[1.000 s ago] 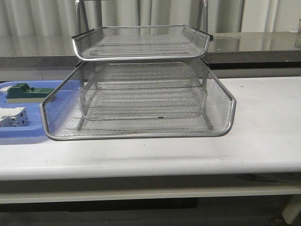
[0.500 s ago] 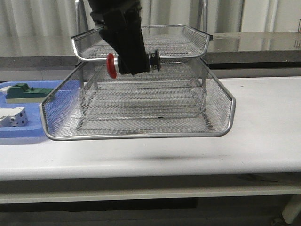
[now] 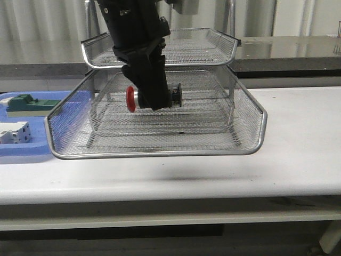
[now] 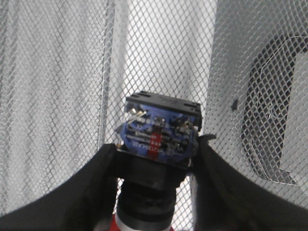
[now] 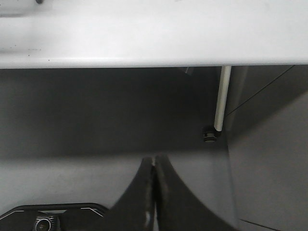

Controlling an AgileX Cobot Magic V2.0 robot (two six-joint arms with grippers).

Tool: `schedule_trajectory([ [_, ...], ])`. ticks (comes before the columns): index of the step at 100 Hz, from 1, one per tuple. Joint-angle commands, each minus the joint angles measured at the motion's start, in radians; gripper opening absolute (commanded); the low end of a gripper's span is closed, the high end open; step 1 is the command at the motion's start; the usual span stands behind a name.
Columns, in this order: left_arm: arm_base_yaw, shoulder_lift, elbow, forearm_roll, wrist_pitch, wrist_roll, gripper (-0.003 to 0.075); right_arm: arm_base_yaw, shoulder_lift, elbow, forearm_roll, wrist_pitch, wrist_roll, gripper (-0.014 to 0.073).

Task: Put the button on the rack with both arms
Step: 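Lower the red button into the pulled-out wire tray and open, then raise the left gripper away from the wire tray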

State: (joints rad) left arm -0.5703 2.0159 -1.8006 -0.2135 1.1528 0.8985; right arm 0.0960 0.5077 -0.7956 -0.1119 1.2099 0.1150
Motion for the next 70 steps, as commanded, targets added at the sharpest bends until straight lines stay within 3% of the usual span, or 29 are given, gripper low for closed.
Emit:
schedule_trajectory([
  [1,-0.006,-0.055,-0.027,-0.019,-0.022,-0.009,0.0322,-0.002,0.005,-0.033,-0.022,-0.045,-0.002,-0.0067],
  [8,-0.006,-0.055,-0.027,-0.019,-0.022,-0.009,0.0452,-0.002,0.005,-0.033,-0.022,-0.045,-0.002,-0.0067],
  [20,-0.006,-0.055,-0.027,-0.019,-0.024,-0.009,0.0566,-0.002,0.005,-0.033,-0.022,-0.044,-0.002,-0.0067],
  [44,-0.006,-0.081,-0.038,-0.019,-0.008,-0.048,0.0581,-0.002,0.005,-0.033,-0.022,-0.044,-0.002,-0.0067],
  [70,0.03,-0.173,-0.098,-0.012,0.113,-0.164,0.0581,-0.002,0.005,-0.033,-0.022,-0.044,-0.002,-0.0067],
])
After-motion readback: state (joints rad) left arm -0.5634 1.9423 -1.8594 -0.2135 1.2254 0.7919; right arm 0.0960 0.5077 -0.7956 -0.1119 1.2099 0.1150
